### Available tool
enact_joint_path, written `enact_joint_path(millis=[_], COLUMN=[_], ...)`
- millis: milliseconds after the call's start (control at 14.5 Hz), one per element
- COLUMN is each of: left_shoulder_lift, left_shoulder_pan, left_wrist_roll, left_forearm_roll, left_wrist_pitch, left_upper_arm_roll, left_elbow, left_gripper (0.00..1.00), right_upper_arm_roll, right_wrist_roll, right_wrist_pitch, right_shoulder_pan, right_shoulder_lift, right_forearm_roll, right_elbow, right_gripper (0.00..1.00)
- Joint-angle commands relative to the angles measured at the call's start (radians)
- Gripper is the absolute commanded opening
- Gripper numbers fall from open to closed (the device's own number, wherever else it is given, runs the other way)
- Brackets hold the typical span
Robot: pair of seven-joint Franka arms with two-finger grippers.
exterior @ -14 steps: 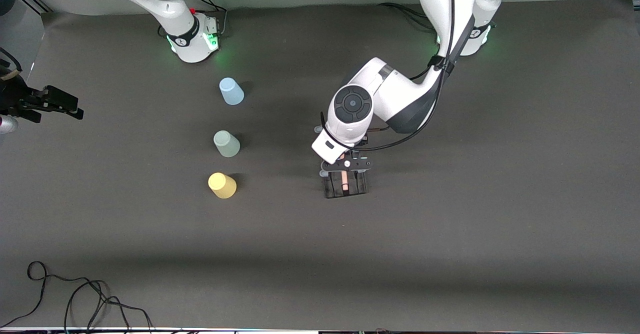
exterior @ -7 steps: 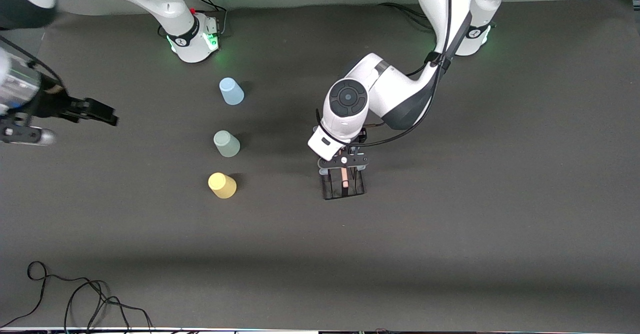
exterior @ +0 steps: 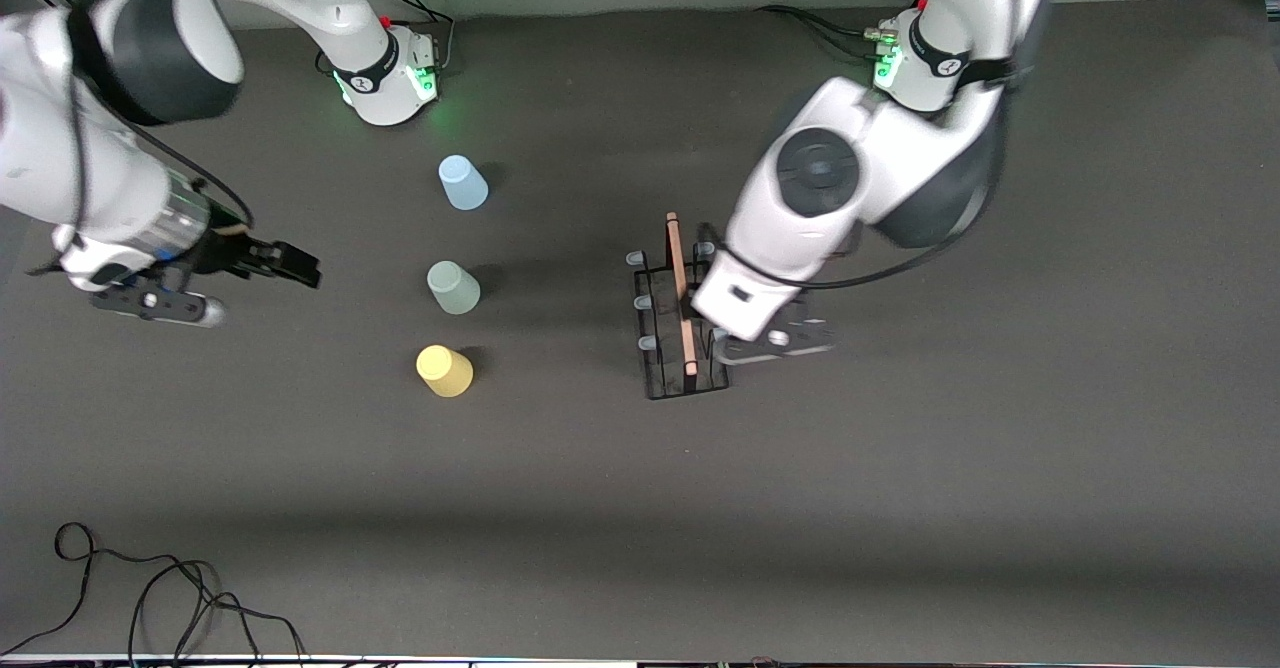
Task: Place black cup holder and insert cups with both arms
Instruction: 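Release the rack with the left gripper while the right gripper reaches the yellow cup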
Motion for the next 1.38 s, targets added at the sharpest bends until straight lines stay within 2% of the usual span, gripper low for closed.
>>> enact_joint_path(millis=[0, 138, 276, 483, 691, 829, 1036, 1312], left_shoulder_lift=[-0.071, -0.091, -0.096, -0.12, -0.151, -0.183, -0.226, -0.306], left_shoulder_pan=[0.064, 0.136, 0.19, 0.266, 0.349, 0.403, 0.454, 0.535], left_wrist_roll=[0.099, 0.269, 0.359, 0.512, 0.638, 0.714, 0.788, 0.877], left_forearm_roll=[0.123, 0.127, 0.127, 0.116, 0.055, 0.05, 0.049, 0.049], left_wrist_pitch=[-0.108, -0.177, -0.184, -0.179, -0.19, -0.236, -0.291, -0.26], left_upper_arm_roll=[-0.005, -0.005, -0.005, -0.008, -0.007, -0.008, -0.007, -0.005], left_elbow=[-0.029, -0.029, -0.029, -0.031, -0.034, -0.046, -0.054, -0.161], left_gripper=[1.0, 1.0, 1.0, 1.0, 1.0, 1.0, 1.0, 1.0], right_upper_arm_roll=[-0.007, -0.007, -0.007, -0.007, -0.008, -0.007, -0.007, -0.005], right_wrist_roll=[0.032, 0.032, 0.032, 0.075, 0.112, 0.144, 0.158, 0.19], right_wrist_pitch=[0.128, 0.178, 0.22, 0.32, 0.464, 0.521, 0.532, 0.526], right_shoulder_pan=[0.02, 0.026, 0.026, 0.05, 0.084, 0.086, 0.084, 0.086], right_shoulder_lift=[0.053, 0.122, 0.182, 0.265, 0.374, 0.428, 0.474, 0.485], right_forearm_roll=[0.014, 0.048, 0.103, 0.108, 0.11, 0.108, 0.108, 0.135], right_elbow=[-0.05, -0.053, -0.054, -0.054, -0.053, -0.053, -0.053, -0.051], right_gripper=[1.0, 1.0, 1.0, 1.0, 1.0, 1.0, 1.0, 1.0])
